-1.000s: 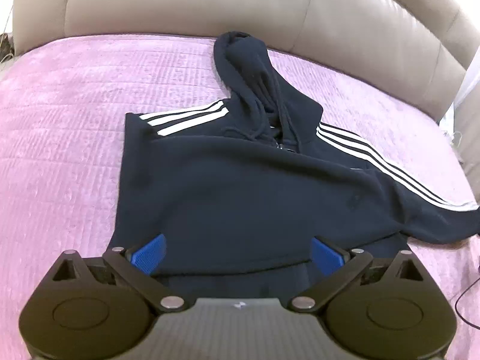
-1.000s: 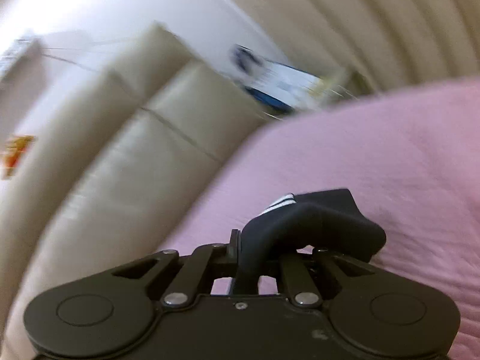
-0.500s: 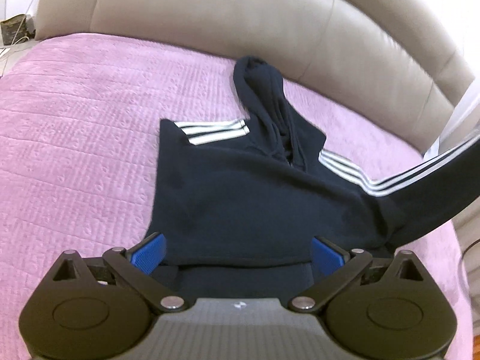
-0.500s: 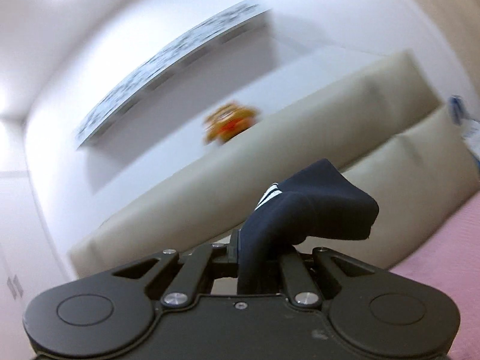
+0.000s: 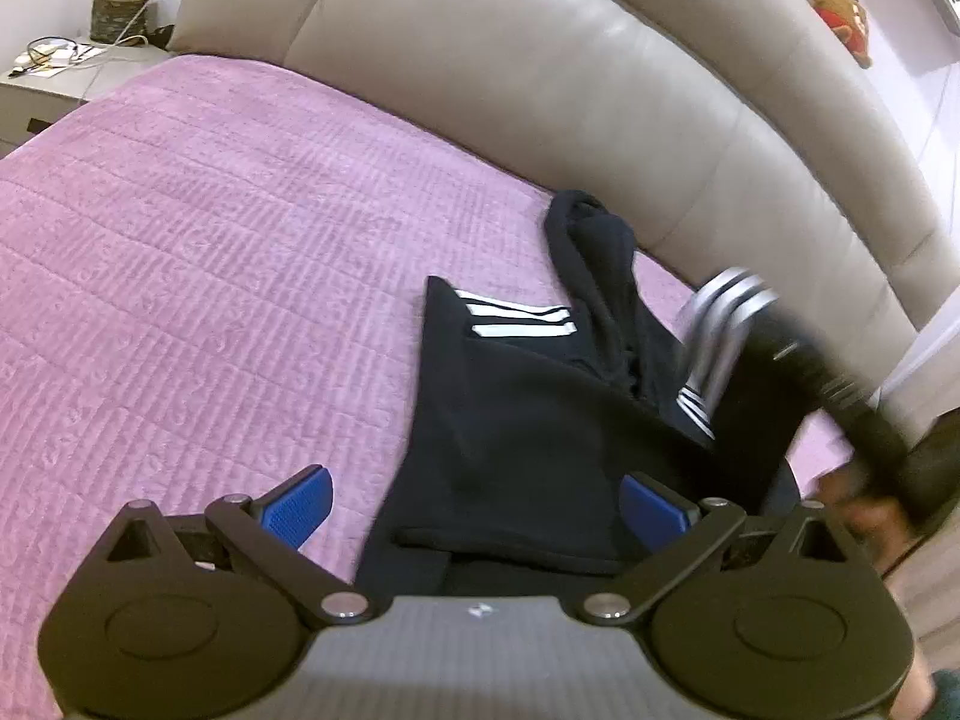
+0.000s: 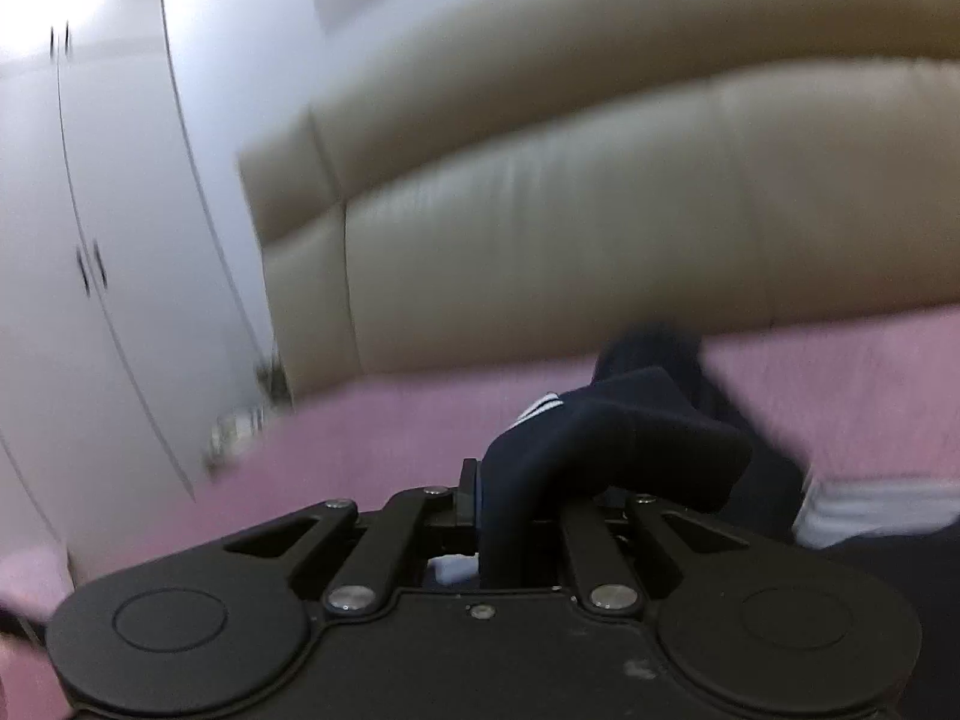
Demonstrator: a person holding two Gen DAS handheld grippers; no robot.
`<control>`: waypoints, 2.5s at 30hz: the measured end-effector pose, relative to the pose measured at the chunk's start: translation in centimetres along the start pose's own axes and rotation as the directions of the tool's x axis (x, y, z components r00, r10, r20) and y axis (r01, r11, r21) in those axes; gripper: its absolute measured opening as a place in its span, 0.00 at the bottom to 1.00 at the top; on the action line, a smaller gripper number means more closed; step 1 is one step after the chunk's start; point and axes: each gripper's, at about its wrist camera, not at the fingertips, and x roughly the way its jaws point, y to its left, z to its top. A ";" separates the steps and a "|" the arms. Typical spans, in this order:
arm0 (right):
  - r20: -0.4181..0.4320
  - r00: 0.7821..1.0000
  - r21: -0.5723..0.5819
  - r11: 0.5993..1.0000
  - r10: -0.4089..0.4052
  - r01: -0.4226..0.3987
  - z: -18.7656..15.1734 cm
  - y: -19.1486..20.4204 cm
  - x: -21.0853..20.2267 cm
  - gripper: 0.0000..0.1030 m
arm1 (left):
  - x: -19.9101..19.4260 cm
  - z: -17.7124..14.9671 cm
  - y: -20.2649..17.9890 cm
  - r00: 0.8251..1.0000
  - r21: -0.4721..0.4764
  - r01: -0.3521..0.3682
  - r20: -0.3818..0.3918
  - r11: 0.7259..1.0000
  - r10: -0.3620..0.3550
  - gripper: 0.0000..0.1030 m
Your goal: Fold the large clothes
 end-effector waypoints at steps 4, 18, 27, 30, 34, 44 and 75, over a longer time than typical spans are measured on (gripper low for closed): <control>-0.108 0.994 -0.039 0.999 0.029 -0.033 -3.3 0.8 2.0 0.08 | 0.6 -0.4 1.0 1.000 -0.019 0.008 0.004 1.000 -0.008 1.00; -0.254 0.965 -0.271 0.953 0.062 -0.133 -3.5 7.2 6.2 0.20 | 2.7 -0.3 2.8 0.999 -0.066 0.034 0.034 0.997 -0.032 1.00; -0.262 0.965 -0.148 0.987 0.026 -0.067 0.0 1.4 -2.0 0.78 | 8.3 -1.2 0.2 0.999 0.240 -0.020 -0.024 0.971 0.027 1.00; -0.245 0.957 -0.145 0.982 -0.155 0.122 2.5 -5.1 -3.5 0.80 | 10.7 -1.8 -1.7 0.999 0.346 -0.022 -0.033 0.938 0.036 1.00; -0.327 0.865 -0.056 0.922 -0.380 0.383 3.8 -16.1 -3.8 0.81 | 13.9 -2.9 -4.2 0.996 0.453 0.032 -0.090 0.891 0.010 1.00; -0.245 0.891 0.158 0.891 -0.382 0.426 6.7 -19.1 -8.1 0.85 | 17.5 -4.5 -1.3 0.963 0.475 -0.182 -0.090 0.861 0.253 1.00; -0.525 0.810 -0.216 0.962 -0.260 0.168 3.7 -0.7 2.7 1.00 | 29.4 15.3 -11.1 0.993 0.328 0.083 -0.112 0.941 -0.049 1.00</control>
